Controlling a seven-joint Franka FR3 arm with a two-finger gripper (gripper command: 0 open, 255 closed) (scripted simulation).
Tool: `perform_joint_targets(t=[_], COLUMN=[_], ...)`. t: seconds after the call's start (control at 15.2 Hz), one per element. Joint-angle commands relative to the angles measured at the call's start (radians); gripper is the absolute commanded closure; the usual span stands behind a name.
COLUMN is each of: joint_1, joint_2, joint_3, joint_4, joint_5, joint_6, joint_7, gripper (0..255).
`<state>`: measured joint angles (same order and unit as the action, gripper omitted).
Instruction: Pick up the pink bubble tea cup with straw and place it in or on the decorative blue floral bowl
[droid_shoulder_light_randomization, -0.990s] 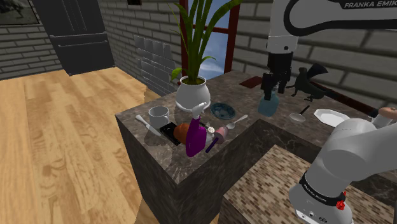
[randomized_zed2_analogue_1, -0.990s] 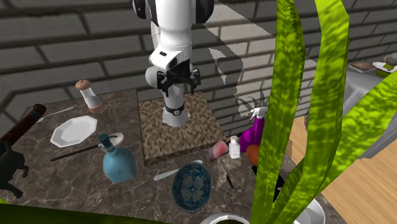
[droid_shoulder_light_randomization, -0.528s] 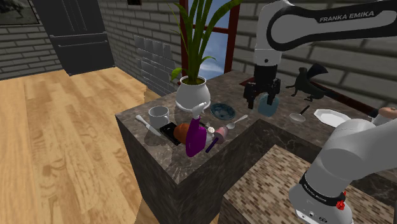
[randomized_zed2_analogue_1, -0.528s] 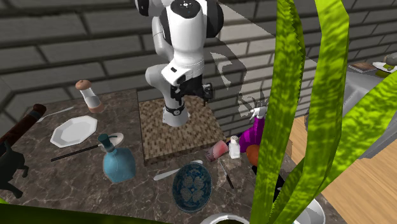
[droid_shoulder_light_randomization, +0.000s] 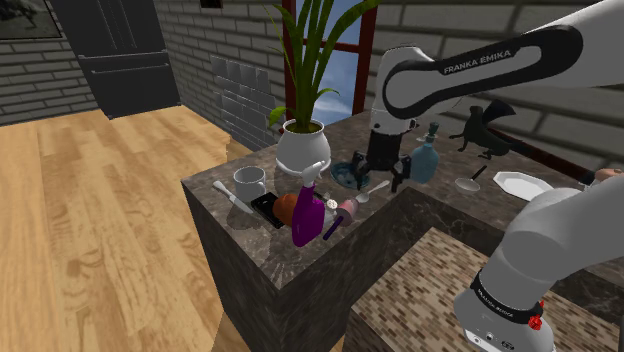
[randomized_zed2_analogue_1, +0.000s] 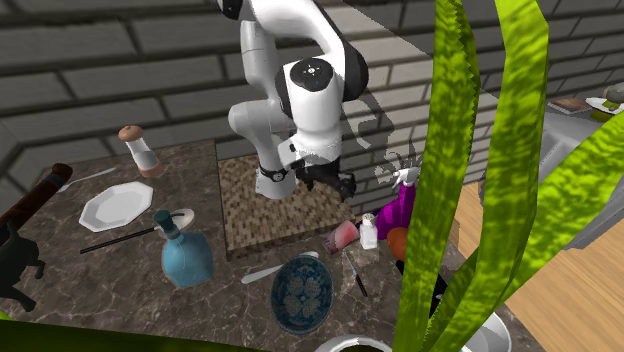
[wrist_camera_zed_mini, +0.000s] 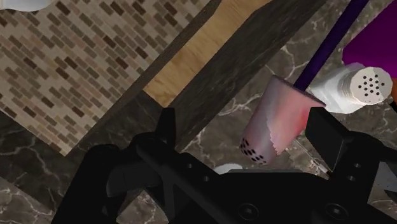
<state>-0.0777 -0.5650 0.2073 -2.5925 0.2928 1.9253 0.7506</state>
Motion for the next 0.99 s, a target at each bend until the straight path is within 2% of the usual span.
perform_joint_targets(t=[0.0, 0.33, 0.4, 0.92], joint_1=[-0.013, -0.051, -0.054, -0.039], joint_2=[0.068, 0.250, 0.267, 0.347], joint_3=[0.035, 0.103, 0.108, 0.132], joint_4=[-0.002, 0.020, 0.023, -0.016], joint_5=[0.041, 0.110, 0.114, 0.136], joint_6=[0.091, 0.302, 0.320, 0.442], joint_7=[0.101, 0.323, 0.342, 0.335], gripper=[0, 0, 0, 0])
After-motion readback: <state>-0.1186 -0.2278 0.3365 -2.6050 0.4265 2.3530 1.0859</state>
